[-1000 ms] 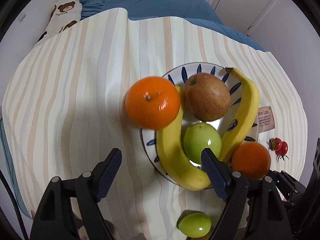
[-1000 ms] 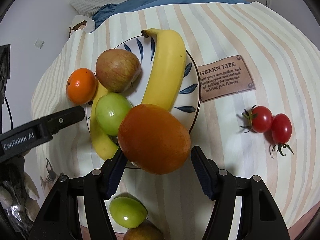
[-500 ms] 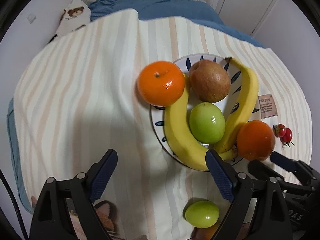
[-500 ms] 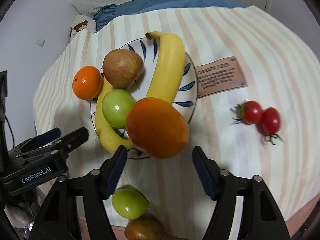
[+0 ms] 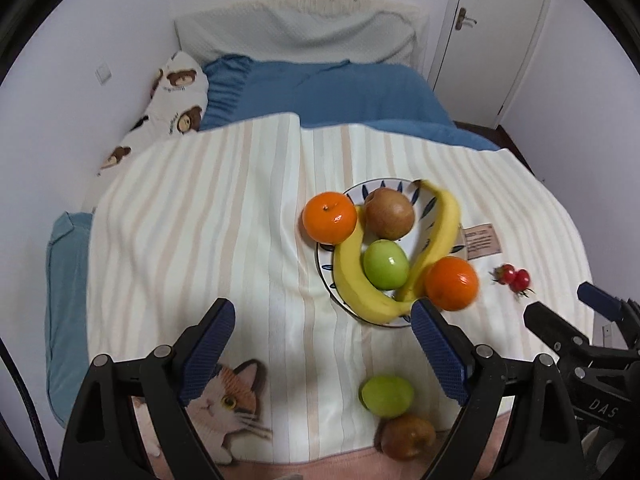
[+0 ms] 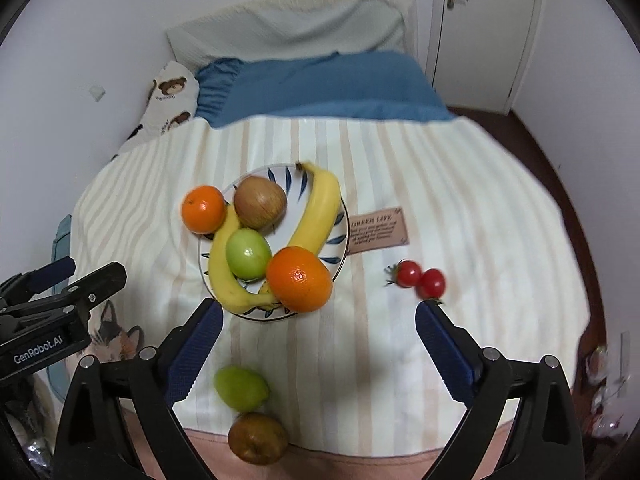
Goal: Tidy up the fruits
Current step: 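Open both tools and withdraw them back toward the remaining fruit, then grasp the green apple with the left tool while the right tool grasps the brown fruit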
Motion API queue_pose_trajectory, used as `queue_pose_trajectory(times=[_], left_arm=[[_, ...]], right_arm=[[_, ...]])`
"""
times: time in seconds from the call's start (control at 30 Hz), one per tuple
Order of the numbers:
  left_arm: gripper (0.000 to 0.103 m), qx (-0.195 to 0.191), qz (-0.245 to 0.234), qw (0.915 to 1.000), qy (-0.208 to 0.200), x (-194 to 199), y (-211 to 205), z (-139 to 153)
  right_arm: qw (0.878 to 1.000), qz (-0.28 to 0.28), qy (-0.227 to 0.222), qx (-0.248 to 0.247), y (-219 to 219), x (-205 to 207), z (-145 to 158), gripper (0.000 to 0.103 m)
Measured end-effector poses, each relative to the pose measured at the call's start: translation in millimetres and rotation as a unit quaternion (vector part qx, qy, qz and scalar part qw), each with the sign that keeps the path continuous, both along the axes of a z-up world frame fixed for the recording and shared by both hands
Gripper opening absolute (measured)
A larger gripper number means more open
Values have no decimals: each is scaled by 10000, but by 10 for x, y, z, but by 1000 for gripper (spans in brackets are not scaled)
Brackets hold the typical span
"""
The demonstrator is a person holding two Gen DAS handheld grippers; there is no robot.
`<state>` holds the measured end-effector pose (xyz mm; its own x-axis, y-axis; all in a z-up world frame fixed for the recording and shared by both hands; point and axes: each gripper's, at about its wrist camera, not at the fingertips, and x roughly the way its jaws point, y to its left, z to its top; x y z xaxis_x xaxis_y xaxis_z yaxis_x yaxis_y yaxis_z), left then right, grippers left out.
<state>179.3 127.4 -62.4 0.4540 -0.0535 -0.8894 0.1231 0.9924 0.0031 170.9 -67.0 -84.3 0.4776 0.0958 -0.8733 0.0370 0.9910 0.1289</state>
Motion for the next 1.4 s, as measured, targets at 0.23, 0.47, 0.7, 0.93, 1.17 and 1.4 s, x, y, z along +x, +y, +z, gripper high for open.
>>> queue_pose_trajectory(times=[0.23, 0.47, 0.7, 0.93, 1.17, 1.4], left_arm=[[90, -120, 56, 9997, -188, -418, -26, 329], [90, -135, 59, 9986, -504, -790, -23, 644], [90, -193, 17, 9976, -669, -1052, -35, 831], [90, 453, 169, 9980, -401, -1134, 19, 467], [101, 1179, 117, 9923, 346, -1117, 140, -303], [101, 1267, 290, 9884, 784, -989, 346, -737]], right_arm=[[9994, 53, -342, 28, 20, -451, 470, 99], [9973, 14, -735, -20, -1, -937, 845, 99], [9948, -92, -1009, 89, -47, -1266, 1136, 99], [9976, 89, -388, 572, 15, -1343, 802, 101], [9873, 206, 932, 1269, 304, -1156, -511, 101], [9789, 204, 1536, 1336, 680, -1013, -1434, 95]])
